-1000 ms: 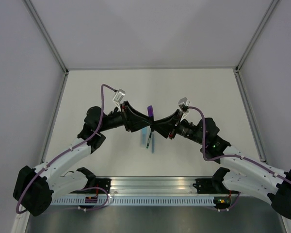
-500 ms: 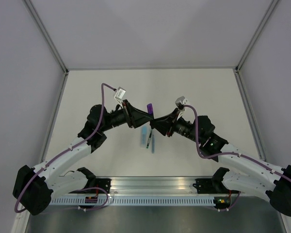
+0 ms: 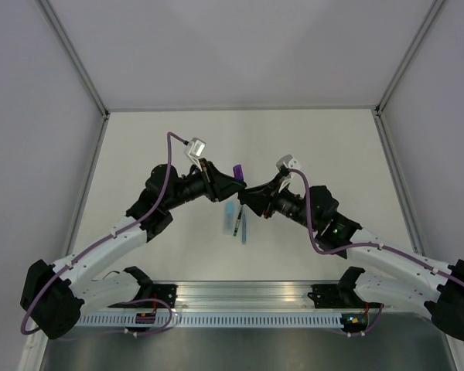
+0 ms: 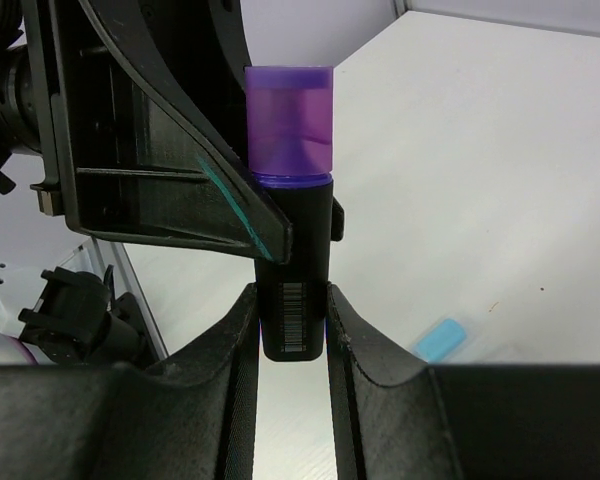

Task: Insert the pens into the pen caps

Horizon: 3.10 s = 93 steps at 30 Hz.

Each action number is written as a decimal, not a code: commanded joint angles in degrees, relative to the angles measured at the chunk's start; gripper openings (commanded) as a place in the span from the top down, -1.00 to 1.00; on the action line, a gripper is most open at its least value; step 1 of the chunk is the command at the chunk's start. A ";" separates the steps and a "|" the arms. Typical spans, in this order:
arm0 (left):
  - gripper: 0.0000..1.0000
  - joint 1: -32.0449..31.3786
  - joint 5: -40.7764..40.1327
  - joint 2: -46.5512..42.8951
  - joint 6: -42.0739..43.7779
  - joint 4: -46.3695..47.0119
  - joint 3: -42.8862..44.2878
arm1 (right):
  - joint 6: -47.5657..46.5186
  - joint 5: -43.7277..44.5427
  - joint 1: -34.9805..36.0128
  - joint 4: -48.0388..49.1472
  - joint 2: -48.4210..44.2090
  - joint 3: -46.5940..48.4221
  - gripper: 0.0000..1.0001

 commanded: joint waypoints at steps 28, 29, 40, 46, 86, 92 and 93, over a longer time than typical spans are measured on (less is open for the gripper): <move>0.95 -2.10 11.14 -6.65 6.26 4.63 -1.63 | -4.40 -5.93 2.29 -4.71 -7.84 3.45 -0.11; 0.95 -2.10 12.10 -8.05 6.26 5.15 -1.98 | -3.96 -8.20 2.29 -4.71 -7.58 3.54 -0.11; 0.95 -2.10 15.54 -11.58 6.70 5.33 -2.51 | 3.42 -21.05 2.29 5.04 -3.89 2.31 0.15; 0.95 -2.10 18.97 -11.14 5.03 10.51 -4.09 | 6.41 -23.52 2.29 9.87 -2.22 1.52 0.19; -0.76 -2.10 6.14 -18.17 12.76 -5.48 5.75 | 7.64 -30.28 2.47 9.70 0.07 2.13 1.00; -0.73 -2.19 8.50 -17.56 10.75 -2.67 5.14 | 8.52 -31.07 2.38 11.02 0.77 1.87 1.00; -0.72 -2.10 9.03 -17.21 10.39 -1.36 5.05 | 8.78 -31.16 2.47 11.37 0.95 1.87 1.00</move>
